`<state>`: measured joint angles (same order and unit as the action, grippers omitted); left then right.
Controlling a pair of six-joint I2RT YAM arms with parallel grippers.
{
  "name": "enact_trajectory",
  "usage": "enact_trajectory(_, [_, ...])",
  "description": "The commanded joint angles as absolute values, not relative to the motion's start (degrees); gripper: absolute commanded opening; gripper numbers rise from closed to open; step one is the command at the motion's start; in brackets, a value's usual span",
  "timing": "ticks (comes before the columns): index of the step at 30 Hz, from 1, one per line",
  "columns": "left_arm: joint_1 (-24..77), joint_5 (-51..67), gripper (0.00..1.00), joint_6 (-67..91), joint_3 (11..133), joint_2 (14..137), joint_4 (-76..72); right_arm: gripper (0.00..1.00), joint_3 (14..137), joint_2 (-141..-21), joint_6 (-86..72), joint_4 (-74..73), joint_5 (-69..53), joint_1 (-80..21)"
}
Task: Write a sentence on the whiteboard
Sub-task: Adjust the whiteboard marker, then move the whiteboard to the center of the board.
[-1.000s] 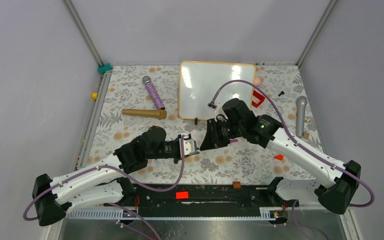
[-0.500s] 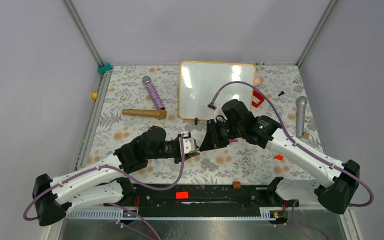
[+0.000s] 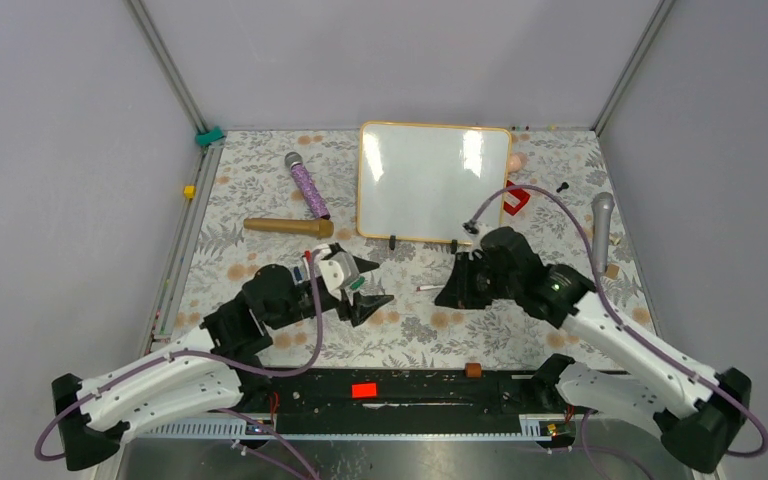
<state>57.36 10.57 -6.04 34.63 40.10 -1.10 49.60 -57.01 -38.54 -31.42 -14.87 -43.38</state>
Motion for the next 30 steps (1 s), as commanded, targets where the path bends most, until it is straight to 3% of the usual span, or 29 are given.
enact_trajectory(1, [57.2, -0.9, 0.67, 7.9, 34.4, 37.0, -1.8, 0.00, 44.2, -46.6, -41.4, -31.3, -5.6, -42.1])
enact_trajectory(5, [57.2, -9.5, 0.96, 19.7, 36.6, 36.1, 8.1, 0.00, 38.9, -37.2, -45.1, -32.7, -0.9, -41.8])
enact_trajectory(6, [57.1, -9.8, 0.99, 21.1, 37.2, 36.3, 10.4, 0.00, 38.0, -34.8, -46.3, -33.6, 1.1, -41.7])
enact_trajectory(16, [54.7, -11.1, 0.99, 34.7, 38.5, 38.3, 18.7, 0.00, 37.8, -28.0, -49.0, -39.8, 5.6, -41.6])
enact_trajectory(23, [48.3, -4.8, 0.99, 32.9, 41.2, 37.7, 25.8, 0.00, 42.4, -26.2, -48.6, -45.1, 19.5, -41.5])
enact_trajectory(30, [40.1, -3.7, 0.99, 28.3, 44.2, 41.5, 29.8, 0.00, 50.6, -36.3, -47.4, -52.6, 32.9, -41.5])
